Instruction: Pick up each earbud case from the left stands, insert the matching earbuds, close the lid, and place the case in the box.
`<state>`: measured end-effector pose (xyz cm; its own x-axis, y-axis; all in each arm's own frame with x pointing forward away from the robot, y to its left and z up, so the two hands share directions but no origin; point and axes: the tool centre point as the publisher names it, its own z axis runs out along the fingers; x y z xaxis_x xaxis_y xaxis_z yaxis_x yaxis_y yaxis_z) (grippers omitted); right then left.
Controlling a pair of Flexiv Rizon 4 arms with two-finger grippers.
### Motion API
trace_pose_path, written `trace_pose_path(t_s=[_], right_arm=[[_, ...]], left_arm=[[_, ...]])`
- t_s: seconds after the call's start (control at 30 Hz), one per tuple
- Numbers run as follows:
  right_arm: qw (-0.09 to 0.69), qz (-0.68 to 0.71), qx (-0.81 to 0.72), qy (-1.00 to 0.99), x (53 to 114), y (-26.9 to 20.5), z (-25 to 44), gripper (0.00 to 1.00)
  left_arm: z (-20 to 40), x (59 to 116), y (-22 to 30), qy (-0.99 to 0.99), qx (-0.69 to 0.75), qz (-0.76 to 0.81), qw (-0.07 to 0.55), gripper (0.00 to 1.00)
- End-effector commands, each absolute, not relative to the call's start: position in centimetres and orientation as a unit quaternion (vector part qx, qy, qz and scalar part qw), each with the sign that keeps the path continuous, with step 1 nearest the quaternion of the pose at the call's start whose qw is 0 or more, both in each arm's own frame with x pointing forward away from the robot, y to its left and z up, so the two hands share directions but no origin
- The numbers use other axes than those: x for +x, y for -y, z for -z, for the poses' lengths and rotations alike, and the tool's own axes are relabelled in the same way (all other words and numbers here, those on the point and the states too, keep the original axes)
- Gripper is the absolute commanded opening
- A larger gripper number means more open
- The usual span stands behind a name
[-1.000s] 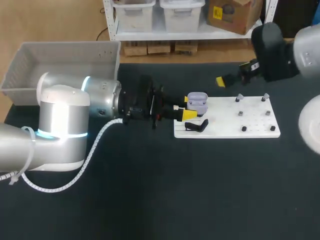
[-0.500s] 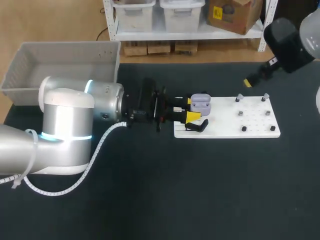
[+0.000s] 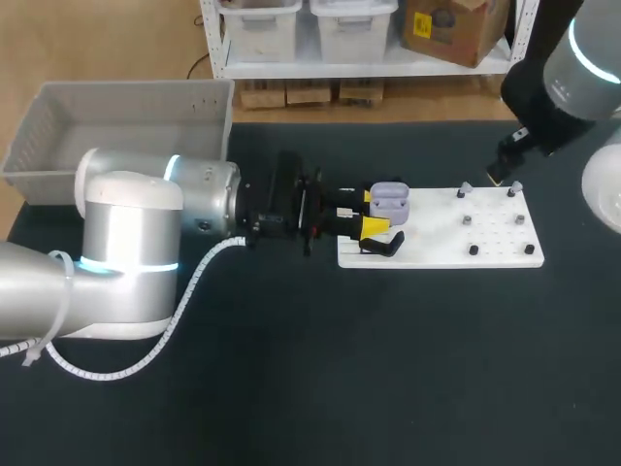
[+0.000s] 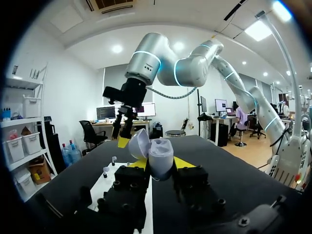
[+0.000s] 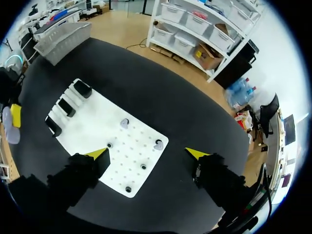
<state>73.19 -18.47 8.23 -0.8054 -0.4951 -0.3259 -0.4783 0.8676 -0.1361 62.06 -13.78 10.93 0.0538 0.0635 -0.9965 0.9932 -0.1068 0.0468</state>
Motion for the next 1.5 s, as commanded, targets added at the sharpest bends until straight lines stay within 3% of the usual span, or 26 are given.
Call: trace_pose_path(t_s=[0.03,0.7,1.43,1.5], right_arm=[[0.198,0.058,-0.240,-0.949,73.3,18.7,-7.4,1.00],[0.198,0.058,-0.240,-0.949,73.3,18.7,-7.4,1.00],[0.126,0.080,-0.318,-0.936,75.1,20.3,-3.5,1.00],[0.125,0.080,-0.318,-0.937,75.1,20.5,-3.6,0.94]], left_arm=[[-10.9,61.9,13.8,-0.477,0.553,0.494,0.471,0.00],[-10.9,61.9,13.8,-0.477,0.553,0.494,0.471,0.00],[-10.9,61.9,13.8,-0.477,0.553,0.494,0.471,0.00],[-10.9,61.9,13.8,-0.477,0.553,0.494,0.471,0.00]])
